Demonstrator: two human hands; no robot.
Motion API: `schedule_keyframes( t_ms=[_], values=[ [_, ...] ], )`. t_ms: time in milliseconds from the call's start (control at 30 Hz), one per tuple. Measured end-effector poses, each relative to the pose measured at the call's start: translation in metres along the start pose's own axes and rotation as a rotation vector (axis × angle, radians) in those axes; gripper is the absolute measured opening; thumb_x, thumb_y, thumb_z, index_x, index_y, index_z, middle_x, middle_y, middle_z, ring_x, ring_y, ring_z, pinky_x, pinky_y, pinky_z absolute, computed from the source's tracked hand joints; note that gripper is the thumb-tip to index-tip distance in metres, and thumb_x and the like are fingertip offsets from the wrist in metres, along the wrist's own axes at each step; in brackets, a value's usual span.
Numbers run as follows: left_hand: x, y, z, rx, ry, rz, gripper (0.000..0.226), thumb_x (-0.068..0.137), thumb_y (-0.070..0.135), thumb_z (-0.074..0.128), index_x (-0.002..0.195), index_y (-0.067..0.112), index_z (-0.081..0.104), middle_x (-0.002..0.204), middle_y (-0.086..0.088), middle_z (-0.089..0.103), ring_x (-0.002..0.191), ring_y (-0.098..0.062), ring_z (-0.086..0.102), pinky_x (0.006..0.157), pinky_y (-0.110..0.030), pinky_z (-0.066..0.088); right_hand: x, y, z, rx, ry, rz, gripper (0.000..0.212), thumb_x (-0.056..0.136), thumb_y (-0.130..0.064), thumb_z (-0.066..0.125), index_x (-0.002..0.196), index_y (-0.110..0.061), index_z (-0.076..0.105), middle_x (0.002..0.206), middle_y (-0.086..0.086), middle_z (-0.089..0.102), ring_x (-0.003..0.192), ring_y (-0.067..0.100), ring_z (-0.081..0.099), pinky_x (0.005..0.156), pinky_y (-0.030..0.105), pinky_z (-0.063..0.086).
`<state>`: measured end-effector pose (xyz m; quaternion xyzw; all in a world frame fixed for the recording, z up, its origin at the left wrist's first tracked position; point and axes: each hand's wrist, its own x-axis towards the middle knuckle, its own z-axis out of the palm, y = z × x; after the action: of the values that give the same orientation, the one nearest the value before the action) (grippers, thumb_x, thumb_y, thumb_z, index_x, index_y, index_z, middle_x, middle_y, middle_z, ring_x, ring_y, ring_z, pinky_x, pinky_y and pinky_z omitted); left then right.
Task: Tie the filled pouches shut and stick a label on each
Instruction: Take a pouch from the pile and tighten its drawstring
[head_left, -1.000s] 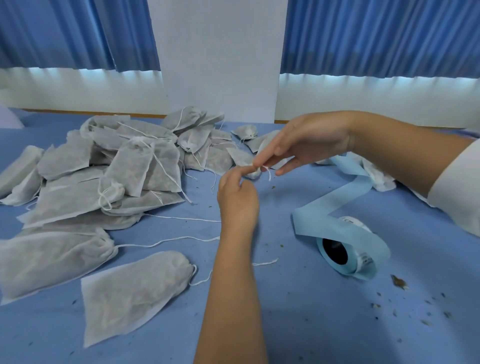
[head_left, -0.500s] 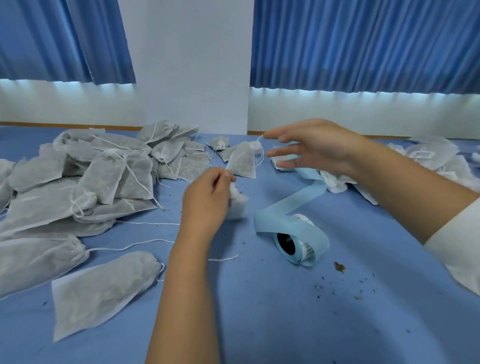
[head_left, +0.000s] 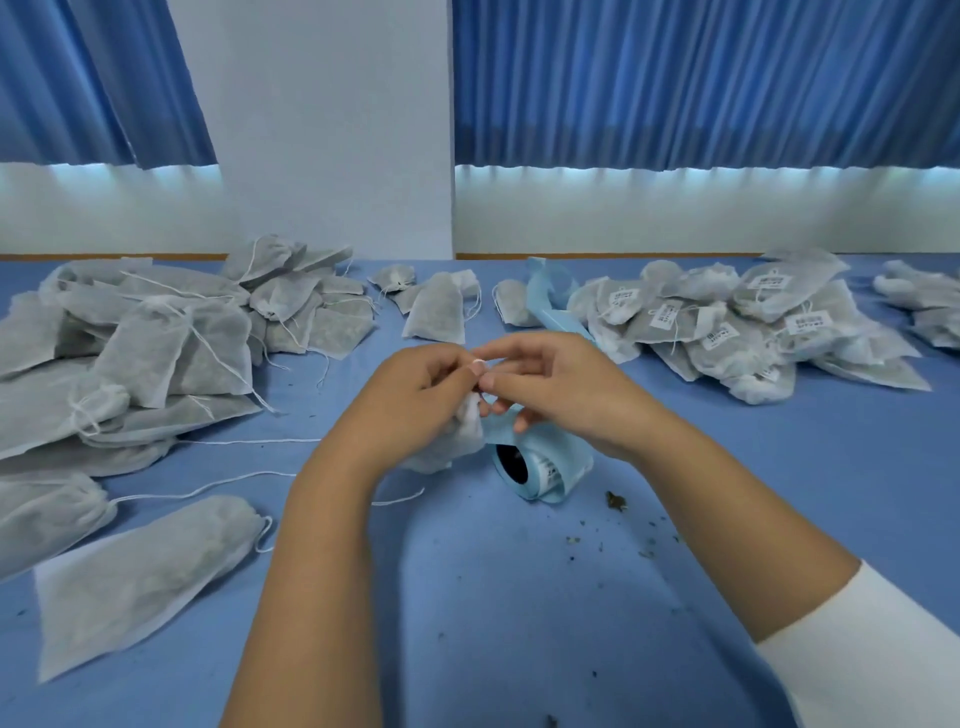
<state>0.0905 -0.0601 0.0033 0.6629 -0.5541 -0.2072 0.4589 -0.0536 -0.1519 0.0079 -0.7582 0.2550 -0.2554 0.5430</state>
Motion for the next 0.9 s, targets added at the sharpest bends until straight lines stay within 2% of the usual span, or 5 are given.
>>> schedule_keyframes(
  t_ms=[167, 367, 467, 633, 900],
  values=[
    [-0.004, 0.002, -0.008, -0.191, -0.029, -0.069, 0.027, 0.098, 0.014, 0.052, 0.077, 0.014, 0.069, 0.075, 0.004, 0.074, 0.071, -0.004, 0.067, 0.069, -0.013, 0.049, -0.012, 0.007, -0.010, 0.042, 0.115, -0.044, 0.003, 0.085, -0.006, 0.072, 0.087, -0.007, 0.075, 0.070, 0.000, 0.071, 0.060, 0.007, 0.062, 0.060, 0.016, 0.051],
    [-0.007, 0.015, -0.013, -0.607, -0.108, 0.031, 0.026, 0.084, 0.022, 0.055, 0.066, 0.022, 0.074, 0.073, -0.001, 0.072, 0.065, -0.012, 0.066, 0.066, -0.021, 0.055, -0.025, 0.004, -0.011, 0.056, 0.386, -0.213, 0.012, 0.088, -0.002, 0.067, 0.082, -0.012, 0.073, 0.061, -0.008, 0.066, 0.055, 0.005, 0.059, 0.055, 0.015, 0.049],
    [-0.008, 0.020, -0.012, -0.767, -0.080, 0.094, 0.026, 0.088, 0.020, 0.055, 0.081, 0.022, 0.081, 0.095, -0.003, 0.078, 0.071, -0.011, 0.070, 0.069, -0.025, 0.057, -0.029, 0.004, 0.001, -0.103, 0.426, -0.278, 0.016, 0.087, -0.007, 0.069, 0.079, -0.020, 0.072, 0.065, -0.010, 0.067, 0.057, 0.004, 0.059, 0.057, 0.014, 0.048],
    [-0.007, 0.013, -0.008, -0.375, -0.045, -0.001, 0.023, 0.096, 0.016, 0.060, 0.094, 0.025, 0.081, 0.108, 0.007, 0.076, 0.107, -0.004, 0.067, 0.099, -0.033, 0.047, -0.039, 0.004, 0.011, -0.536, 0.288, -0.446, 0.007, 0.083, -0.010, 0.071, 0.080, -0.017, 0.070, 0.072, -0.007, 0.059, 0.067, 0.005, 0.053, 0.064, 0.011, 0.040],
    [-0.014, 0.022, -0.002, -0.099, -0.384, -0.027, 0.013, 0.086, 0.037, 0.070, 0.087, 0.027, 0.078, 0.097, 0.009, 0.077, 0.097, 0.002, 0.067, 0.086, -0.020, 0.040, -0.044, 0.001, -0.019, -0.602, 0.297, -0.480, 0.006, 0.083, -0.018, 0.073, 0.081, -0.022, 0.070, 0.076, -0.008, 0.050, 0.074, 0.008, 0.051, 0.067, 0.010, 0.035]
  ],
)
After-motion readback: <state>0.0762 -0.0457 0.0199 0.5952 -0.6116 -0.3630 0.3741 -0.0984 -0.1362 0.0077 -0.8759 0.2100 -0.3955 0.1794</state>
